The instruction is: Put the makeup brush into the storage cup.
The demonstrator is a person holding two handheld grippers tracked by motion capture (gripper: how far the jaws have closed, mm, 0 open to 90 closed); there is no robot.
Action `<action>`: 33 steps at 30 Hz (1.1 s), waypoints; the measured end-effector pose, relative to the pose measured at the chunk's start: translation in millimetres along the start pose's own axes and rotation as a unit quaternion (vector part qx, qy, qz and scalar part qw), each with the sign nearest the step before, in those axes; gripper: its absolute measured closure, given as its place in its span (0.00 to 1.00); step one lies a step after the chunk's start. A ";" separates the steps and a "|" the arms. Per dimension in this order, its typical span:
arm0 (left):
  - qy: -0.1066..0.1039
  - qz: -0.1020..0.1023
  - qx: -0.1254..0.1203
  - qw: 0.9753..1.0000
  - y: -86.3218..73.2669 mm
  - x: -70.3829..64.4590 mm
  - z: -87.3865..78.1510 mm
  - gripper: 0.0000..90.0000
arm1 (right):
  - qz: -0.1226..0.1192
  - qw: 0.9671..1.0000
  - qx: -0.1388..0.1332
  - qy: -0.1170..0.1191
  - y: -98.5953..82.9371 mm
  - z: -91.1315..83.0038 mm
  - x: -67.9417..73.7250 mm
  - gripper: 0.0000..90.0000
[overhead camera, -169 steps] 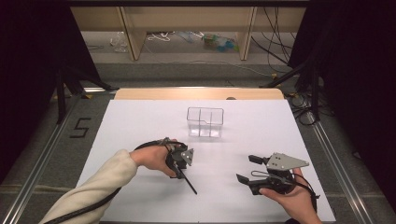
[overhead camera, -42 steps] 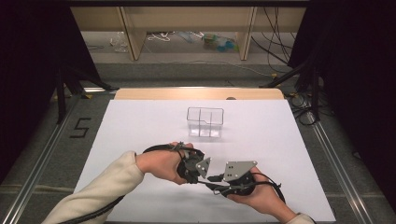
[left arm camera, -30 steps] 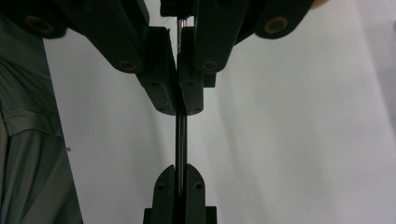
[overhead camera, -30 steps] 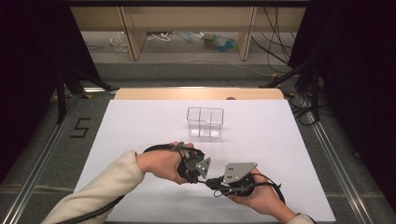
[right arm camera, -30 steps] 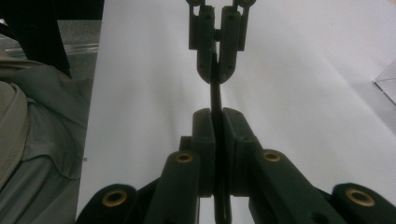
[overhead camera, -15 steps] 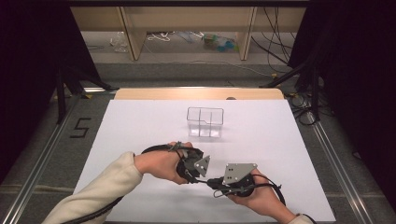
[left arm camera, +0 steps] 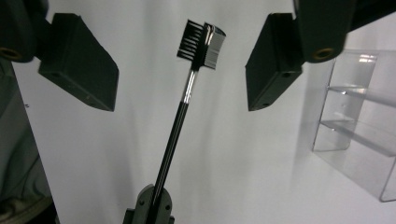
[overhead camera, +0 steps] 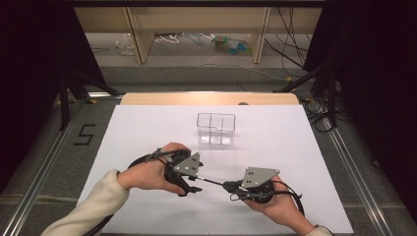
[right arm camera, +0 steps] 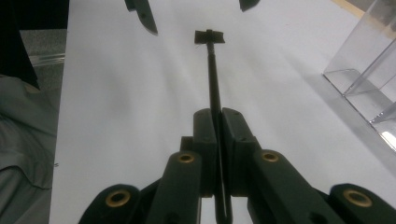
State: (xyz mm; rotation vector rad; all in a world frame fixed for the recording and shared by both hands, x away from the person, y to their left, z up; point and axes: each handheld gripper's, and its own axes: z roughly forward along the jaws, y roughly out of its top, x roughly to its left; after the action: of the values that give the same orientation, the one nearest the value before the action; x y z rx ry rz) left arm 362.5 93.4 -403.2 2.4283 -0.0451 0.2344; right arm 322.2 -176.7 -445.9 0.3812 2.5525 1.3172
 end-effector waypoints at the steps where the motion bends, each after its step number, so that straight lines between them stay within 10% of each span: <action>1: 0.003 0.001 -0.002 1.000 -3.8 0.2 -2.0 0.26 | 0.001 1.000 -0.004 -0.002 -0.1 -0.3 -0.5 0.95; 6: 0.021 -0.037 -0.032 0.999 -20.8 -3.0 -6.3 0.23 | 0.011 1.000 -0.012 -0.006 -0.4 -2.4 -2.5 0.95; 20: 0.036 -0.138 -0.102 0.985 -48.0 -0.1 -5.0 0.22 | 0.037 0.996 -0.067 -0.038 0.8 -16.0 -9.1 0.95; 22: 0.031 -0.168 -0.124 0.978 -51.0 0.3 2.1 0.22 | 0.045 0.994 -0.086 -0.046 0.1 -17.7 -11.3 0.95; 25: 0.034 -0.174 -0.125 0.976 -53.2 0.8 5.8 0.22 | 0.053 0.993 -0.097 -0.051 0.3 -19.9 -12.7 0.95; 33: 0.032 -0.237 -0.168 0.956 -52.5 1.9 13.2 0.23 | 0.074 0.984 -0.138 -0.079 2.4 -25.9 -15.5 0.95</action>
State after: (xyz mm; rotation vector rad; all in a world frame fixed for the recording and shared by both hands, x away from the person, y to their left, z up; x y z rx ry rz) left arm 371.3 124.9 -446.4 2.0181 0.4841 0.0769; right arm 328.5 -200.2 -427.9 0.6029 2.2099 1.5972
